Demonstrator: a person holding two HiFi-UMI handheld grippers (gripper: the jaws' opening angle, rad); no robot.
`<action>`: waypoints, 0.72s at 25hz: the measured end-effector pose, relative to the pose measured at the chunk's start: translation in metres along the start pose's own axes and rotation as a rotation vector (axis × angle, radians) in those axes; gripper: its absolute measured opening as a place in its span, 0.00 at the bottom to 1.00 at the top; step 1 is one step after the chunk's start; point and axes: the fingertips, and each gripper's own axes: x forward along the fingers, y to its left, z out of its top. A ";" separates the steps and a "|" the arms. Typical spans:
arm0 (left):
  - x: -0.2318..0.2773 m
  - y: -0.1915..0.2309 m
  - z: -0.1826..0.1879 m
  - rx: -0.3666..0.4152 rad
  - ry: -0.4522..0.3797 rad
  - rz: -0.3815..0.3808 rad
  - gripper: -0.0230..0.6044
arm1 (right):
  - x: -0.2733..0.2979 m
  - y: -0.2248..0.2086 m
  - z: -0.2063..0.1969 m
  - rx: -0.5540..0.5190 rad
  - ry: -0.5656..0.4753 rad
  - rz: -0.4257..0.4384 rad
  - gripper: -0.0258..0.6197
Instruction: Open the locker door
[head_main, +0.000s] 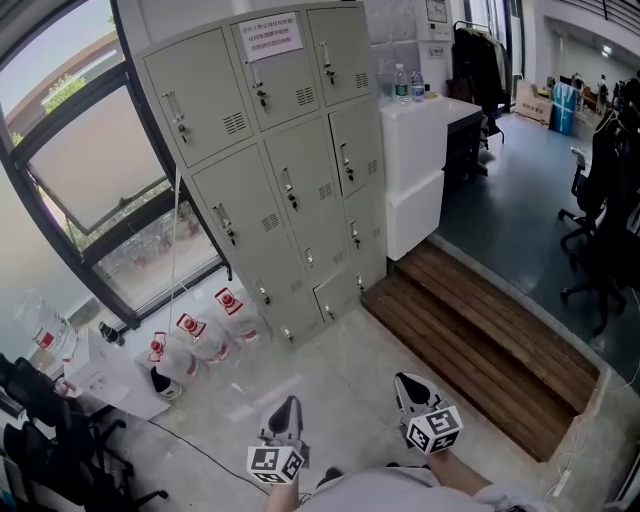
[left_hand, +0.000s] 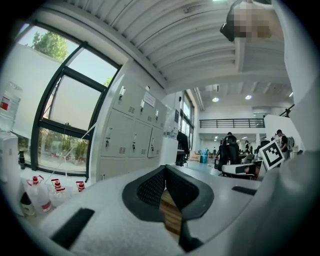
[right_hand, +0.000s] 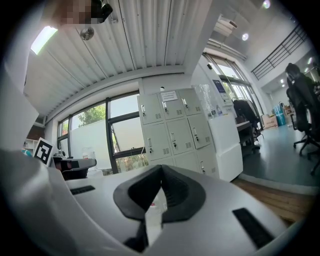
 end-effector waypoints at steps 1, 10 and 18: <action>0.000 -0.001 0.001 0.004 -0.006 0.013 0.05 | 0.000 -0.003 -0.001 0.005 0.003 0.006 0.06; 0.033 -0.011 -0.005 0.014 -0.007 0.038 0.05 | 0.015 -0.036 -0.012 0.024 0.052 0.053 0.06; 0.106 0.039 -0.003 0.004 -0.006 0.031 0.05 | 0.087 -0.052 -0.004 0.018 0.054 0.062 0.06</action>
